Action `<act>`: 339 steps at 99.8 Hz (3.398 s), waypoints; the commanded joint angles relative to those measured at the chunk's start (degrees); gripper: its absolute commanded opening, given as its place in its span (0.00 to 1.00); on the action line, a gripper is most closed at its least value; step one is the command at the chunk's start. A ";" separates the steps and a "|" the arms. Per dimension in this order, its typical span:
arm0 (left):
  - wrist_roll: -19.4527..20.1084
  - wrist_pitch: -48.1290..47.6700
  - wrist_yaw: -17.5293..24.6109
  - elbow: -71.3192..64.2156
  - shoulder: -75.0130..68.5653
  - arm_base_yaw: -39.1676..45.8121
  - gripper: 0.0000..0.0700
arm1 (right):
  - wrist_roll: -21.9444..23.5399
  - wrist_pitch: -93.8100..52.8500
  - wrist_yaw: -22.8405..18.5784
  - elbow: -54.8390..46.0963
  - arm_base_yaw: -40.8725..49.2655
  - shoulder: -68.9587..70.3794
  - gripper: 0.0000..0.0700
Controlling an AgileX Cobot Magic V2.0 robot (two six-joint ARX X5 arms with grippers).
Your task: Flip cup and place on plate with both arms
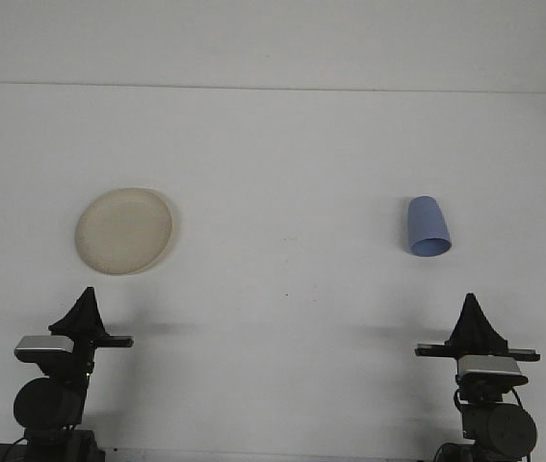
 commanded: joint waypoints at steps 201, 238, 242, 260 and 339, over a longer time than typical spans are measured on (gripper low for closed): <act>0.24 0.59 0.26 -1.05 -0.07 0.13 0.02 | 1.68 -59.93 0.00 59.19 0.02 46.42 0.00; 0.24 0.59 0.26 -1.05 -0.07 0.13 0.02 | 1.66 -59.49 0.00 59.19 0.02 46.38 0.66; 0.24 0.59 0.26 -1.05 -0.07 0.13 0.02 | 1.66 -59.49 0.00 59.19 0.02 46.38 0.66; 0.24 0.59 0.26 -1.05 -0.07 0.13 0.02 | 1.70 -57.51 -0.02 59.19 0.02 47.23 0.66; 0.24 0.59 0.26 -1.05 -0.07 0.13 0.02 | 1.70 -10.80 1.18 30.71 -1.44 58.07 0.66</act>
